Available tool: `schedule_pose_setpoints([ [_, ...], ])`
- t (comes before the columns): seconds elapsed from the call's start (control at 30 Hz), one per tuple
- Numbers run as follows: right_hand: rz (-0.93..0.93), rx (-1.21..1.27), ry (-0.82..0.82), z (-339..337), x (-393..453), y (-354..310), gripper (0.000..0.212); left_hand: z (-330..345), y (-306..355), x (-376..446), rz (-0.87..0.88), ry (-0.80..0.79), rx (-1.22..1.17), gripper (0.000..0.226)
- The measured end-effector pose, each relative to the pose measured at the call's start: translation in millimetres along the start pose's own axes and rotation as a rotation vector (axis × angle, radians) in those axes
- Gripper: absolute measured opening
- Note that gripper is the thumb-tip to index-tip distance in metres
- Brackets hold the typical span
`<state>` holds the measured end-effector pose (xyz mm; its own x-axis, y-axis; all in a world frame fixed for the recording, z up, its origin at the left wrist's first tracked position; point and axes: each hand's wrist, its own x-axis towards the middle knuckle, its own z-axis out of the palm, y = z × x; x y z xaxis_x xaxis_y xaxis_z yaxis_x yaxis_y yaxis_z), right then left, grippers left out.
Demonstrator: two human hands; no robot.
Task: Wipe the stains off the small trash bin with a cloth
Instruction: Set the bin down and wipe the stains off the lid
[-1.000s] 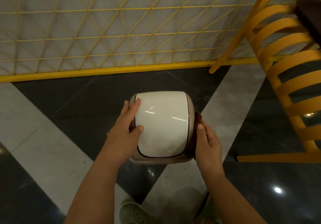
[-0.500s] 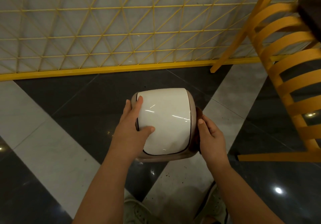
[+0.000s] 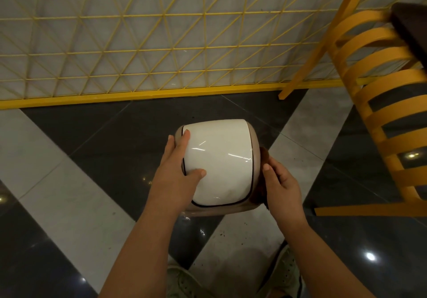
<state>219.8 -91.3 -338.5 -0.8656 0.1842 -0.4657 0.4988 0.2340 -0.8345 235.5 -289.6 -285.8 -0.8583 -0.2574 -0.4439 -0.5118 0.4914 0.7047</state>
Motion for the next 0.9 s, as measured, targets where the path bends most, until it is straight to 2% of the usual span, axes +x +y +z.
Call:
schedule_pose_setpoints([
  [0.13,-0.039,-0.061,-0.036,-10,-17,14,0.034,0,-2,1,0.000,-0.008,0.008,0.089],
  [0.23,-0.073,-0.195,-0.020,-20,-33,22,0.032,1,0,1,0.013,-0.005,-0.006,0.089],
  [0.33,0.004,-0.248,-0.030,-30,-43,23,0.033,0,2,-1,0.013,-0.031,-0.025,0.091],
  [0.43,0.067,-0.107,0.059,-40,-51,8,0.032,-6,5,-7,0.049,-0.006,-0.090,0.099],
  [0.5,0.055,0.013,0.097,-44,-58,-12,0.030,-10,13,-16,0.089,0.095,-0.110,0.099],
  [0.57,0.007,0.096,0.048,-45,-69,-34,0.029,-9,26,-28,0.157,0.242,-0.153,0.085],
  [0.63,-0.090,0.168,-0.073,-42,-82,-56,0.034,-6,41,-43,0.182,0.281,-0.251,0.066],
  [0.67,-0.151,0.186,-0.155,-41,-88,-66,0.038,-4,48,-50,0.153,0.213,-0.307,0.061],
  [0.77,-0.343,0.198,-0.371,-38,-104,-88,0.047,2,59,-68,0.066,-0.251,-0.554,0.074],
  [0.8,-0.383,0.209,-0.408,-38,-107,-93,0.047,3,60,-72,0.083,-0.361,-0.609,0.069],
  [0.83,-0.409,0.225,-0.423,-40,-109,-98,0.047,3,60,-73,0.103,-0.417,-0.648,0.059],
  [0.9,-0.434,0.225,-0.397,-48,-106,-103,0.050,4,59,-70,0.103,-0.400,-0.745,0.046],
])
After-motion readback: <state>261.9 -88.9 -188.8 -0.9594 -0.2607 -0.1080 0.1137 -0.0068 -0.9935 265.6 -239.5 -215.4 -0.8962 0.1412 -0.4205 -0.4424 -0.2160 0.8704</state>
